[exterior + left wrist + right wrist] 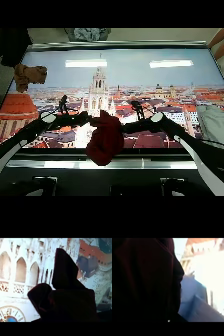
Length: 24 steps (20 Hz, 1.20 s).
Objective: Fold the shirts.
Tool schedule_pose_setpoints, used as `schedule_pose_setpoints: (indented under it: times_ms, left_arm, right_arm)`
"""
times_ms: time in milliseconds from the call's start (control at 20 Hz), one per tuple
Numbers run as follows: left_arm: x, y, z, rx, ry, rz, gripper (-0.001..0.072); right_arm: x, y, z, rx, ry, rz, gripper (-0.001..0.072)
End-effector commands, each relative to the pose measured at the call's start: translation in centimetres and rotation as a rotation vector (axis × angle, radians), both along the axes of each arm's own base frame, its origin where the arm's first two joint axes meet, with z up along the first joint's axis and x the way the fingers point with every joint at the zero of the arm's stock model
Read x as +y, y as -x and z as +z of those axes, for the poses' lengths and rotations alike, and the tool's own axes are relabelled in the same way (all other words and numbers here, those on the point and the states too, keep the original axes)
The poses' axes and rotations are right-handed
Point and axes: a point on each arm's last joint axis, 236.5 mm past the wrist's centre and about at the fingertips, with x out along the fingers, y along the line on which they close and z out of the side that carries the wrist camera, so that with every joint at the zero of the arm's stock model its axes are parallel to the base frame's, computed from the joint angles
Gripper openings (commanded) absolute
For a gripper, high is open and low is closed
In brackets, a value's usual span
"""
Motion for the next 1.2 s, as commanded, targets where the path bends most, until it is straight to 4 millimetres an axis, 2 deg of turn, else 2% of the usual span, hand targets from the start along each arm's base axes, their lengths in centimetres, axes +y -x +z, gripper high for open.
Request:
schedule_pose_setpoints:
  times_ms: [0, 50, 100, 150, 200, 250, 300, 350, 450, 550, 600, 650, 750, 800, 900, 1000, 1150]
  left_arm:
    - [1.2, -2.4, 4.9, -0.188, -0.022, -0.032, 0.0030]
    - [2.0, -3.6, 8.1, -0.271, -0.020, -0.028, 0.0030]
    - [3.1, -4.9, 12.4, -0.373, -0.014, -0.009, 0.0029]
    - [4.3, -5.8, 17.4, -0.486, -0.012, 0.012, 0.0029]
    - [5.8, -6.1, 23.3, -0.626, -0.019, 0.030, 0.0028]
    - [7.2, -5.6, 29.8, -0.763, -0.020, 0.056, 0.0028]
    - [8.2, -4.2, 35.7, -0.889, -0.021, 0.074, 0.0029]
    - [8.9, -2.0, 41.5, -1.015, -0.025, 0.083, 0.0029]
    - [9.3, 4.7, 52.5, -1.286, -0.028, 0.097, 0.0029]
    - [9.2, 11.2, 59.6, -1.492, -0.034, 0.098, 0.0029]
    - [9.2, 13.6, 61.7, -1.556, -0.032, 0.099, 0.0029]
    - [9.2, 15.4, 63.0, -1.599, -0.028, 0.099, 0.0029]
    - [9.0, 16.8, 63.6, -1.622, -0.026, 0.094, 0.0029]
    - [8.7, 16.8, 63.1, -1.607, -0.029, 0.074, 0.0029]
    - [8.0, 15.6, 61.1, -1.545, -0.059, 0.022, 0.0028]
    - [8.4, 13.3, 58.5, -1.454, -0.109, 0.025, 0.0028]
    - [10.1, 9.0, 53.6, -1.315, -0.226, 0.056, 0.0028]
  right_arm:
    - [-1.3, -2.8, 5.2, -0.210, 0.075, 0.086, 0.0041]
    - [-2.3, -4.2, 8.5, -0.309, 0.106, 0.102, 0.0041]
    - [-3.6, -5.4, 12.3, -0.407, 0.136, 0.108, 0.0041]
    - [-5.2, -6.6, 17.1, -0.525, 0.171, 0.098, 0.0041]
    - [-6.7, -7.4, 22.1, -0.645, 0.201, 0.075, 0.0041]
    - [-8.3, -7.5, 28.3, -0.785, 0.224, 0.039, 0.0041]
    - [-9.3, -6.8, 34.2, -0.916, 0.228, 0.001, 0.0041]
    - [-9.9, -5.4, 40.1, -1.046, 0.218, -0.031, 0.0041]
    - [-10.4, -0.2, 51.0, -1.307, 0.195, -0.065, 0.0041]
    - [-10.9, 5.1, 58.0, -1.481, 0.165, -0.094, 0.0041]
    - [-11.0, 7.3, 60.2, -1.531, 0.147, -0.101, 0.0041]
    - [-10.9, 8.9, 61.3, -1.555, 0.128, -0.099, 0.0041]
    - [-10.1, 10.6, 62.0, -1.552, 0.078, -0.071, 0.0041]
    - [-9.7, 10.9, 61.6, -1.534, 0.068, -0.050, 0.0042]
    - [-9.4, 10.6, 59.6, -1.462, 0.089, -0.010, 0.0042]
    - [-9.5, 9.9, 57.5, -1.387, 0.137, 0.022, 0.0042]
    - [-11.4, 6.5, 52.6, -1.229, 0.304, 0.045, 0.0043]
